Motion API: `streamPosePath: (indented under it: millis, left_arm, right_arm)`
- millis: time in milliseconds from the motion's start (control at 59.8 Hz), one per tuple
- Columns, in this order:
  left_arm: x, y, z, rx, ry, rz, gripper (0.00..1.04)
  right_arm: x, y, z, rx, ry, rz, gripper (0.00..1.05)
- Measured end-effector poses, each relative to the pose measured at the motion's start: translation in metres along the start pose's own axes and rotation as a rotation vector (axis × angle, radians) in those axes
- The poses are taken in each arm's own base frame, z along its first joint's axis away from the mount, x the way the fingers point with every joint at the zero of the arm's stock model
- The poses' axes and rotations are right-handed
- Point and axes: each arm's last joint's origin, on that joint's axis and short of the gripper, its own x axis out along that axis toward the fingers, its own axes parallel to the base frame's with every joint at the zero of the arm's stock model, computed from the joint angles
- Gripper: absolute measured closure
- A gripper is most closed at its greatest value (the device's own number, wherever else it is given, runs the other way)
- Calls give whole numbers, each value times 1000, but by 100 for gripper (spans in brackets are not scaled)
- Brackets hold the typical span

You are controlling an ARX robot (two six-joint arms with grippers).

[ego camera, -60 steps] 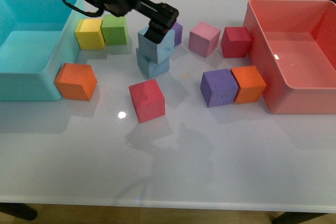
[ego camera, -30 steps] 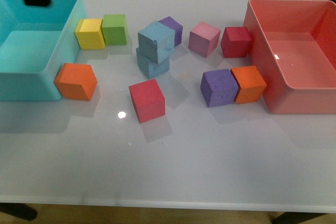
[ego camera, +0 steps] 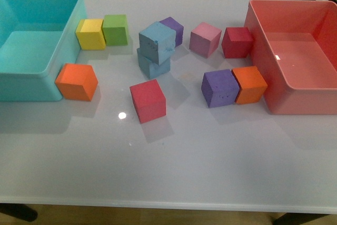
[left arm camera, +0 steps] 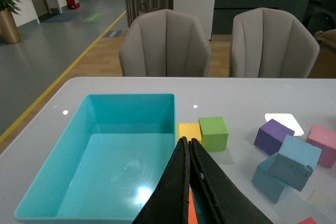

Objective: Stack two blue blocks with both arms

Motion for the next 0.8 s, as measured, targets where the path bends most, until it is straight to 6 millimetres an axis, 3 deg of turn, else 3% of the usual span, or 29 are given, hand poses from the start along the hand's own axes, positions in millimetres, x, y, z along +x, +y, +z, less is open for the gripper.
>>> streamPosePath:
  millis: [318,803]
  left_arm:
    - [-33,18,0,-2,0,5,103]
    - [-64,18,5,-1,-13,0,103]
  right_arm:
    - [0,0,0,0,0,0,9]
    - [0,0,0,0,0,0,9]
